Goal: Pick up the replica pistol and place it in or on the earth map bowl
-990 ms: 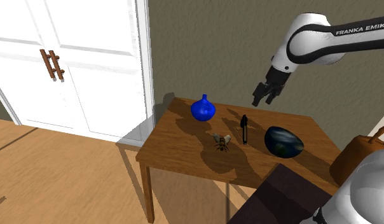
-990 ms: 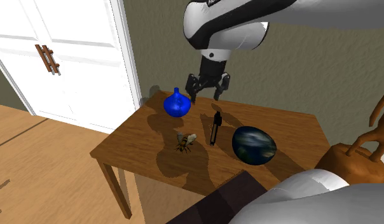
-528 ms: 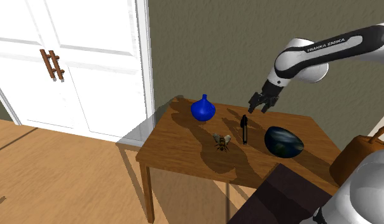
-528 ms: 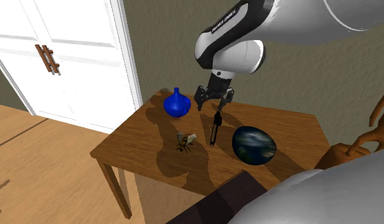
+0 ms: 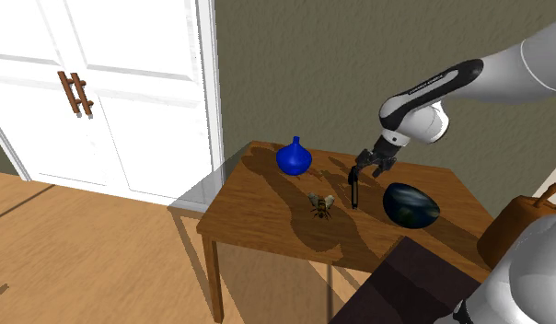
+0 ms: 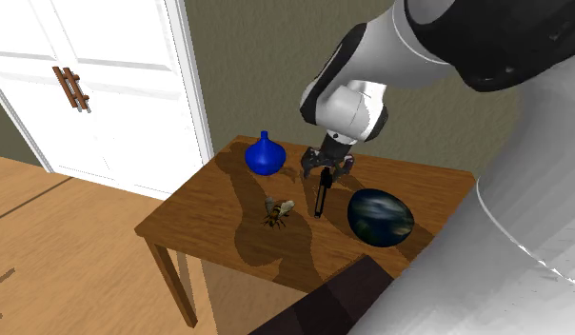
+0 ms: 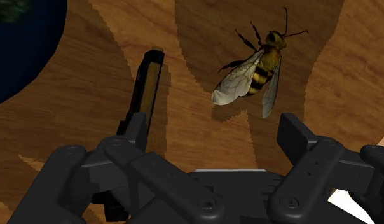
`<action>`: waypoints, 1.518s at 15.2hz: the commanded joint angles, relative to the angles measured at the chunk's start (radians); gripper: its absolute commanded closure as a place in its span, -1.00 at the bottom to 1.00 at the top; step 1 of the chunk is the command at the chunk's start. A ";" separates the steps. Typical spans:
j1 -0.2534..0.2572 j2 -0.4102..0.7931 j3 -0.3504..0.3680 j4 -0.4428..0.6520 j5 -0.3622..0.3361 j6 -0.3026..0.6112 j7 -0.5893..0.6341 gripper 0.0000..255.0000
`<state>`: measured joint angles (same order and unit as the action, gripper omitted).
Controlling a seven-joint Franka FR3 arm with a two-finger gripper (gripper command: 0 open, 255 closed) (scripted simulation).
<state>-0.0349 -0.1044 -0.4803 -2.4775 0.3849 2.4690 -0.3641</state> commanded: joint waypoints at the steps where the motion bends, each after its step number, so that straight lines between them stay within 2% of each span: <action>1: 0.005 0.090 -0.031 0.035 0.122 0.020 -0.092 -1.00; 3: -0.003 0.182 -0.038 0.073 0.251 0.029 -0.181 -1.00; 6: -0.048 0.318 -0.018 0.139 0.431 0.023 -0.301 -1.00; 8: -0.089 0.405 0.006 0.188 0.534 0.013 -0.365 -1.00; 9: -0.102 0.429 0.015 0.202 0.561 0.010 -0.381 -1.00; 17: -0.119 0.529 0.073 0.241 0.669 0.047 -0.448 -1.00; 23: -0.119 0.529 0.073 0.241 0.669 0.047 -0.448 -1.00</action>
<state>-0.1536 0.4241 -0.4072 -2.2364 1.0542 2.5162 -0.8117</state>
